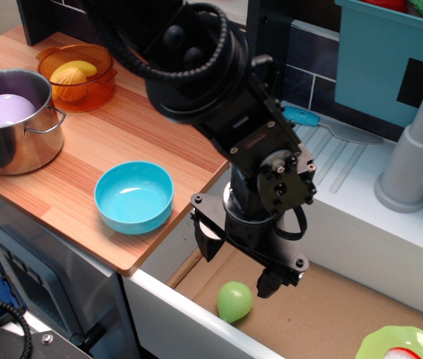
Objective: Put pear in bowl
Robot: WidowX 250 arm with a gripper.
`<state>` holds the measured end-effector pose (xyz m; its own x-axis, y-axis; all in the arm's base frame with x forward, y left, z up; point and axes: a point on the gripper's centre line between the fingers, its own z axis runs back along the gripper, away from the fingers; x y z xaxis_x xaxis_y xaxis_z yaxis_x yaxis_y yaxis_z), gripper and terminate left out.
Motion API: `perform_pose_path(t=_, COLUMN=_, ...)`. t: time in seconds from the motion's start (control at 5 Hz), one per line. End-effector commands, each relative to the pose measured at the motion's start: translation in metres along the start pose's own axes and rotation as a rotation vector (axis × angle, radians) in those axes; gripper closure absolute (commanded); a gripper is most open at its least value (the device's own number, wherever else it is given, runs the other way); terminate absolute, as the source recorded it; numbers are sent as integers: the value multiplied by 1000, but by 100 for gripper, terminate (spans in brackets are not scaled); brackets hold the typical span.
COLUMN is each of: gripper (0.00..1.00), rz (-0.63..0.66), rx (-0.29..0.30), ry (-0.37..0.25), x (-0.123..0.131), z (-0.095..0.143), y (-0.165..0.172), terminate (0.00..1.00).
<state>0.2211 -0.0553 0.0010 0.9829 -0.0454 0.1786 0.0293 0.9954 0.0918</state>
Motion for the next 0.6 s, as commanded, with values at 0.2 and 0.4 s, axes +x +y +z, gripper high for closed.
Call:
perform_pose_path(t=0.2, gripper=0, rz=-3, rx=-33, ry=45, x=3, z=-14, y=-1, terminate=0)
perform_pose_path(t=0.4, gripper=0, rz=26, rx=-26, ry=50, x=4, z=-23, y=-2, terminate=0)
